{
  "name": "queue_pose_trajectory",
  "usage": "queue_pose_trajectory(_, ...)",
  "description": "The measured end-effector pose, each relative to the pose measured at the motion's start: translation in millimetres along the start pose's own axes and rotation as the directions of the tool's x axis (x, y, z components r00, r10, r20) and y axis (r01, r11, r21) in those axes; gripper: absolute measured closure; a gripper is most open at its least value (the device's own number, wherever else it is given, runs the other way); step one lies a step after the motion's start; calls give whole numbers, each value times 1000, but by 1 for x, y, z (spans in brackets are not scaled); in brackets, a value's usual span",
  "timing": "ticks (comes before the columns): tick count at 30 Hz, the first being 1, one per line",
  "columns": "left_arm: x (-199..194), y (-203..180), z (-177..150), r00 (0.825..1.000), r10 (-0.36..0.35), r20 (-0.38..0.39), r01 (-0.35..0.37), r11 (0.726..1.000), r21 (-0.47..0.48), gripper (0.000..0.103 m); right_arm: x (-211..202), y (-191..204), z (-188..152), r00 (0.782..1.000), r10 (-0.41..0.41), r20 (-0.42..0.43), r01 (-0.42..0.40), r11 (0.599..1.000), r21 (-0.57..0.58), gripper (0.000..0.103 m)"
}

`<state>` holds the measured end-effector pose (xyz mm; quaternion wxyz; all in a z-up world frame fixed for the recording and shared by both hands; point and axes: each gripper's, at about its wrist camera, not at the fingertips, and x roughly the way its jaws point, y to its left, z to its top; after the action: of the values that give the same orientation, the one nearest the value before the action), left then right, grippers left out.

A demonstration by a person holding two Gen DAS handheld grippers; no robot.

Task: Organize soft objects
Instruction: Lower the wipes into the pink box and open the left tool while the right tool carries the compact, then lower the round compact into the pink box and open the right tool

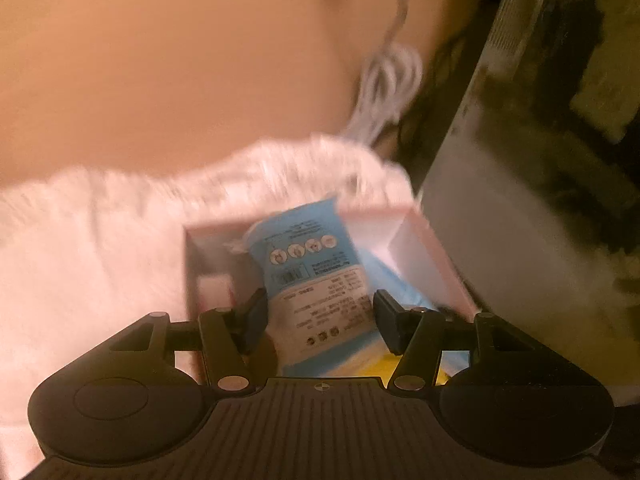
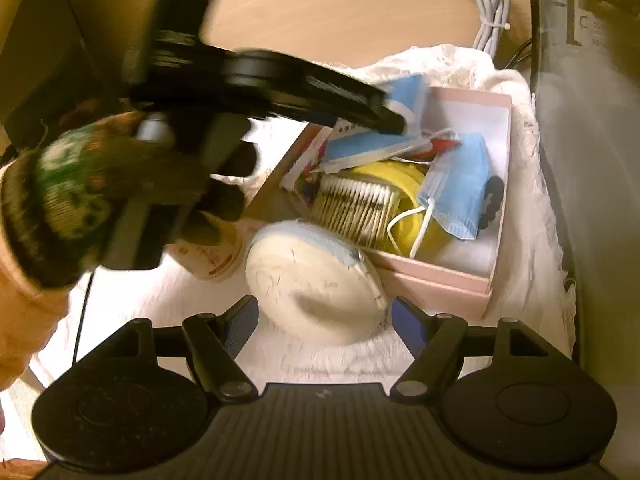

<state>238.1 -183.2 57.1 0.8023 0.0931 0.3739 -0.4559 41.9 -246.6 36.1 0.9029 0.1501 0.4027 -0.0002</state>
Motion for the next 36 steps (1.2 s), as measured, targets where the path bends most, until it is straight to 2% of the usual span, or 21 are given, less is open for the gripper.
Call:
queue_pose_trajectory(1, -12, -1, 0, 1000, 5, 25, -6, 1000, 17, 43, 0, 1, 0, 1000, 1, 13, -1, 1000, -8, 28)
queue_pose_trajectory(3, -32, -3, 2, 999, -4, 44, 2, 999, 36, 43, 1, 2, -1, 1000, 10, 24, -10, 1000, -27, 18)
queue_pose_trajectory(7, -76, -5, -16, 996, -24, 90, 22, 999, 30, 43, 16, 0, -4, 1000, 22, 4, -22, 1000, -18, 17)
queue_pose_trajectory(10, -108, -1, -43, 992, -37, 124, 37, 999, -2, 43, 24, 1, -7, 1000, 13, 22, -13, 1000, -10, 17)
queue_pose_trajectory(17, -161, 6, -114, 991, -43, 125, 55, 994, -99, 43, 40, 30, -10, 999, -15, 50, 23, 988, -150, 17)
queue_pose_trajectory(19, -168, 12, -128, 992, -36, 122, 52, 989, -138, 43, 41, 40, -13, 997, -27, 72, 39, 983, -180, 20)
queue_pose_trajectory(20, -170, 15, -134, 992, -32, 125, 51, 986, -158, 43, 39, 45, -15, 996, -24, 87, 41, 979, -199, 27)
queue_pose_trajectory(21, -174, 18, -140, 991, -29, 130, 52, 983, -177, 43, 35, 51, -18, 995, -17, 98, 39, 974, -224, 39)
queue_pose_trajectory(23, -177, 24, -153, 992, -25, 127, 51, 976, -211, 43, 29, 62, -23, 996, 6, 91, 19, 961, -276, 56)
queue_pose_trajectory(25, -177, 27, -164, 994, -13, 111, 38, 973, -228, 43, 21, 73, -32, 996, 32, 84, -3, 946, -325, 58)
queue_pose_trajectory(28, -179, 33, -180, 995, -7, 102, 34, 965, -260, 43, 17, 87, -41, 996, 28, 84, 5, 928, -372, 58)
queue_pose_trajectory(36, -189, 48, -200, 995, 22, 94, 9, 949, -317, 43, 44, 99, -29, 994, -45, 96, 76, 931, -357, 53)
